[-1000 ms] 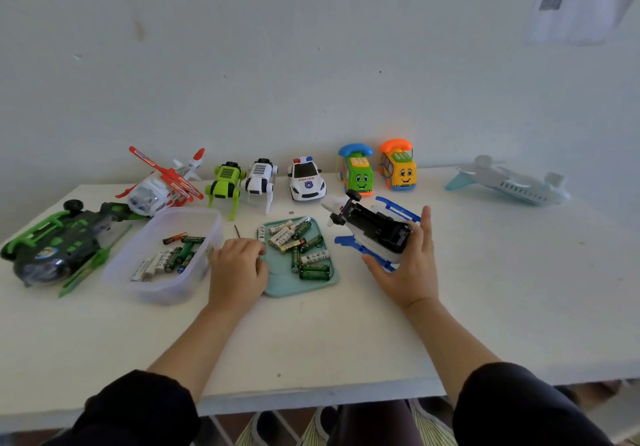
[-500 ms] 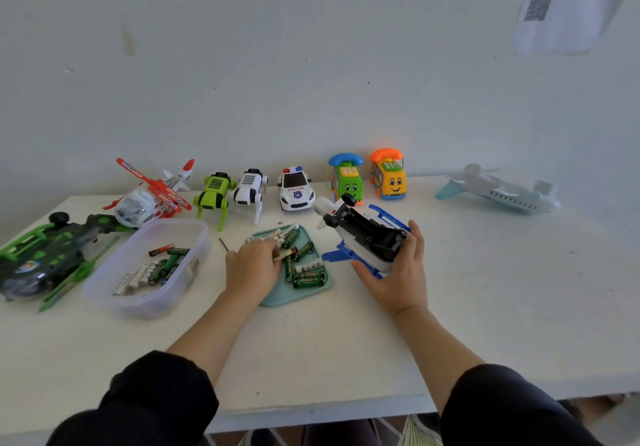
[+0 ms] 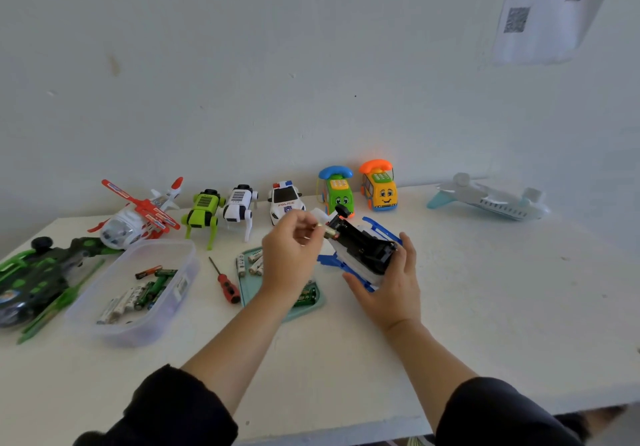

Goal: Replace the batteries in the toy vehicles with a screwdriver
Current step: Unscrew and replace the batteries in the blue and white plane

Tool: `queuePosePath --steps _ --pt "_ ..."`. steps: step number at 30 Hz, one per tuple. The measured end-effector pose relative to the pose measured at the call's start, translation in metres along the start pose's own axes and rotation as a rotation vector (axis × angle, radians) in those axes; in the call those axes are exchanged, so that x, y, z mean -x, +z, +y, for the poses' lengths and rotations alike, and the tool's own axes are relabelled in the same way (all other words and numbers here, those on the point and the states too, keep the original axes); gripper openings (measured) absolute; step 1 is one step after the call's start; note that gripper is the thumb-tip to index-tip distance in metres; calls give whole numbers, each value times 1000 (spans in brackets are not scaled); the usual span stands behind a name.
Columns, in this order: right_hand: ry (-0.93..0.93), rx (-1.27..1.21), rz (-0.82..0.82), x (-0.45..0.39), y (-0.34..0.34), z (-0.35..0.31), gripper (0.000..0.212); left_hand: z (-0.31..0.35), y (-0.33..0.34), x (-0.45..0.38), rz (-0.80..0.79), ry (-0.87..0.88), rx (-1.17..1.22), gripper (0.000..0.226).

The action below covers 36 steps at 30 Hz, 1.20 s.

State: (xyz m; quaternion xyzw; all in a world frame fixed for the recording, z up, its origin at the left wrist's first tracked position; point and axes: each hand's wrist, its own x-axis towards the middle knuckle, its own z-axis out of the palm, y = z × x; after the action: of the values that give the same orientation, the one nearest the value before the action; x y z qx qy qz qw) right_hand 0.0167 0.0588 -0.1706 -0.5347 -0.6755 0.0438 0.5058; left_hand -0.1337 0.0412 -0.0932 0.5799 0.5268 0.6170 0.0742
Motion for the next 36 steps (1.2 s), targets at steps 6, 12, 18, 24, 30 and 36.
queuePosePath --steps 6,12,18,24,30,36 --pt "-2 -10 -13 1 0 -4 80 1 23 3 -125 169 -169 6" --pt "2 5 -16 1 2 -5 75 -1 35 1 -141 227 -374 8" --pt "-5 14 -15 1 2 -6 76 -16 43 1 40 186 -514 13" --pt "6 2 15 2 4 -5 72 -22 49 4 40 286 -589 22" --pt "0 -18 40 0 5 -6 69 -33 43 7 -42 417 -688 26" --pt "-18 -5 37 1 5 -6 70 -35 39 2 -110 466 -708 28"
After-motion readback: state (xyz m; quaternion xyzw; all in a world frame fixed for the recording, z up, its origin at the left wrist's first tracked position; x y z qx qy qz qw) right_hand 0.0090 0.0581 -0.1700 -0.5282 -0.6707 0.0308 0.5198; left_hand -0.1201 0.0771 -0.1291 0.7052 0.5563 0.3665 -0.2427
